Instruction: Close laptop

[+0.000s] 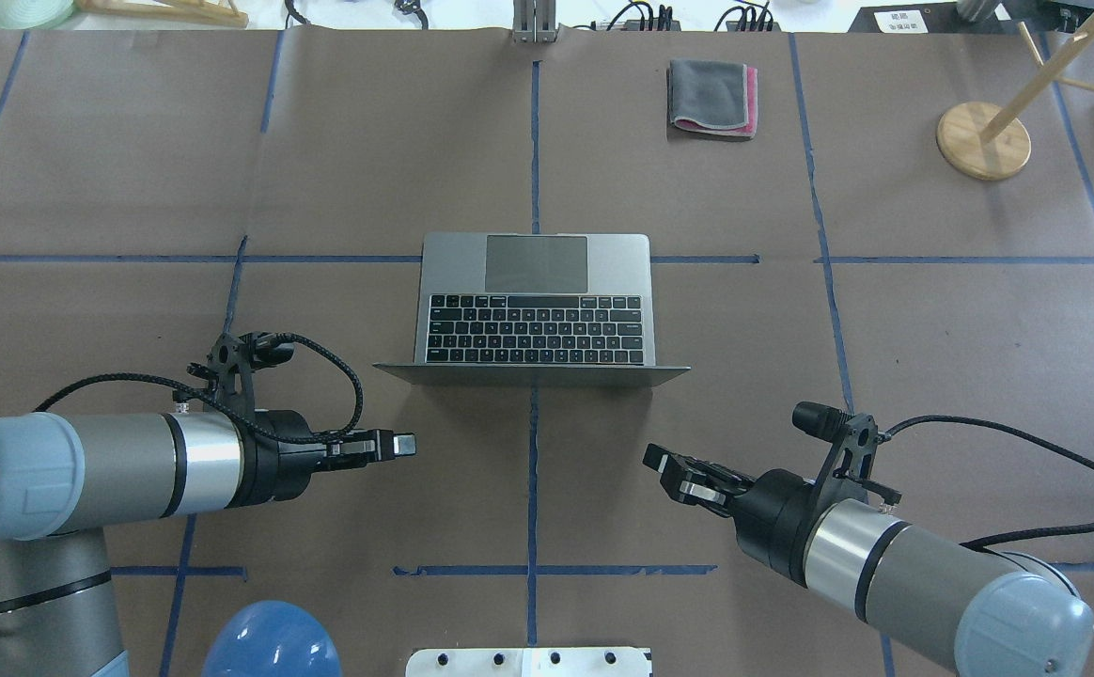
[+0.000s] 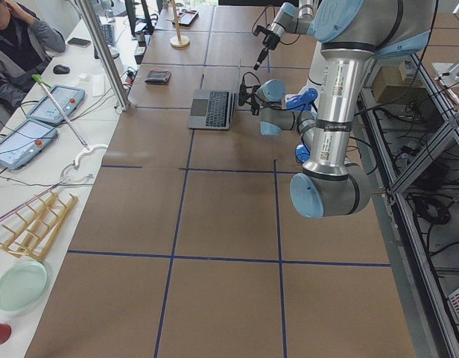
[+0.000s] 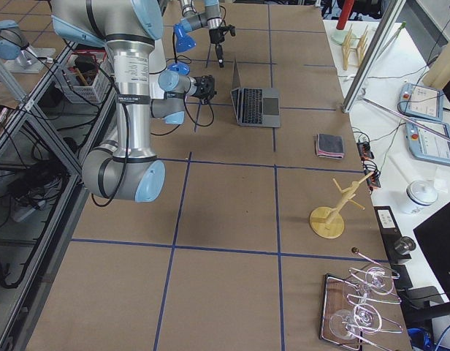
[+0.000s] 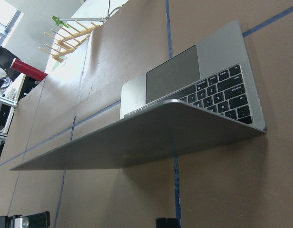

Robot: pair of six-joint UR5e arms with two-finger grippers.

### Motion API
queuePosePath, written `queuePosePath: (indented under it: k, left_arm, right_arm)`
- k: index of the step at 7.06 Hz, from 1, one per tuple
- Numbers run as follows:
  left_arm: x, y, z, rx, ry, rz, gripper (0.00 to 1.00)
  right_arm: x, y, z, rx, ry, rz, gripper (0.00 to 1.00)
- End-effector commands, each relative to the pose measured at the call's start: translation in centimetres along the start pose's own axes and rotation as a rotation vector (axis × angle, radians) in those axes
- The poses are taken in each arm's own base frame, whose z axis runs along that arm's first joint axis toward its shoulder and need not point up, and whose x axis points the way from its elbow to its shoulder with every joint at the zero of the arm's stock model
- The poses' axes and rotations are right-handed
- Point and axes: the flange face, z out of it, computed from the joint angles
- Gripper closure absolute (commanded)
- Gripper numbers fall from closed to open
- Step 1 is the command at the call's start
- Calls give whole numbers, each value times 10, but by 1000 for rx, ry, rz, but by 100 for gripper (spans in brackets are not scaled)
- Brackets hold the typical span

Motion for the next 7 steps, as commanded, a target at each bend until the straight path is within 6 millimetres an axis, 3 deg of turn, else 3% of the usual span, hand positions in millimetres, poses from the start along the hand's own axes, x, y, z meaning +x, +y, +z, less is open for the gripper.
queuePosePath:
  k: [1,4,7]
  left_arm:
    - [4,-3,3,26,6,-5,100]
    - [9,-5,5,37,13,-6,100]
    - [9,-9,5,66,9,-6,100]
  right_arm:
    - [-2,-3,6,59,0,4,100]
    - [7,-6,13,99,38,-14,100]
    - [11,-23,18,137,49,-16,100]
